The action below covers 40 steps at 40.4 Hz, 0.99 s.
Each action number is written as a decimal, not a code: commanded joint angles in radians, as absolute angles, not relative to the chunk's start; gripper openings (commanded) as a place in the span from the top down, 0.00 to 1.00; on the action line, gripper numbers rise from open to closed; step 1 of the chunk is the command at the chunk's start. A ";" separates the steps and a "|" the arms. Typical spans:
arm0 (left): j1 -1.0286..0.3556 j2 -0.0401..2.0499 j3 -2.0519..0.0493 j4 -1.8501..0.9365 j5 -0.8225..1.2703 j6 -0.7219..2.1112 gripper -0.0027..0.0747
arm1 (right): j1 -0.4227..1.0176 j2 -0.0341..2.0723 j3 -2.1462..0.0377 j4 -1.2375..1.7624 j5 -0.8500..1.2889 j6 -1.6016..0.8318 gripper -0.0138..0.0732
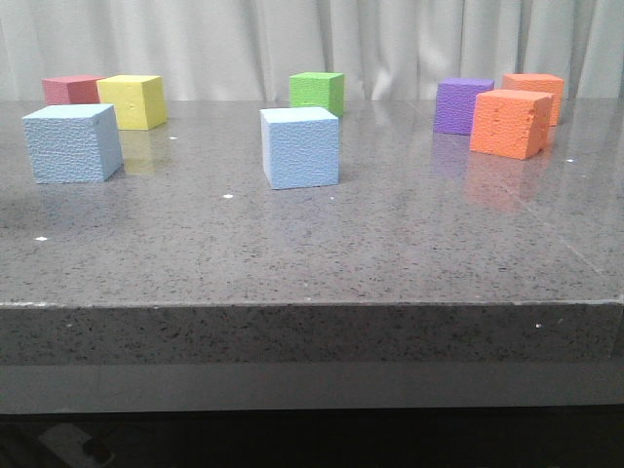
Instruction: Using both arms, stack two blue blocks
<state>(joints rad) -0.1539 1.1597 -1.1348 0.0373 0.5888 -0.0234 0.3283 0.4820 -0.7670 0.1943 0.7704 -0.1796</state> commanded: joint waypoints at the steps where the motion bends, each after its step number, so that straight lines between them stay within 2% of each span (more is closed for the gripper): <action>1: -0.195 1.229 -1.222 0.051 0.541 -0.023 0.20 | 0.321 0.487 -0.792 0.207 0.698 -0.185 0.12; 12: -0.229 1.499 -1.420 0.056 0.694 -0.042 0.20 | 0.321 0.487 -0.792 0.207 0.698 -0.185 0.12; 24: -0.229 1.690 -1.577 0.056 0.774 -0.119 0.20 | 0.321 0.487 -0.792 0.207 0.698 -0.185 0.12; 40: -0.229 1.824 -1.590 0.071 0.807 -0.207 0.20 | 0.321 0.487 -0.792 0.207 0.698 -0.185 0.12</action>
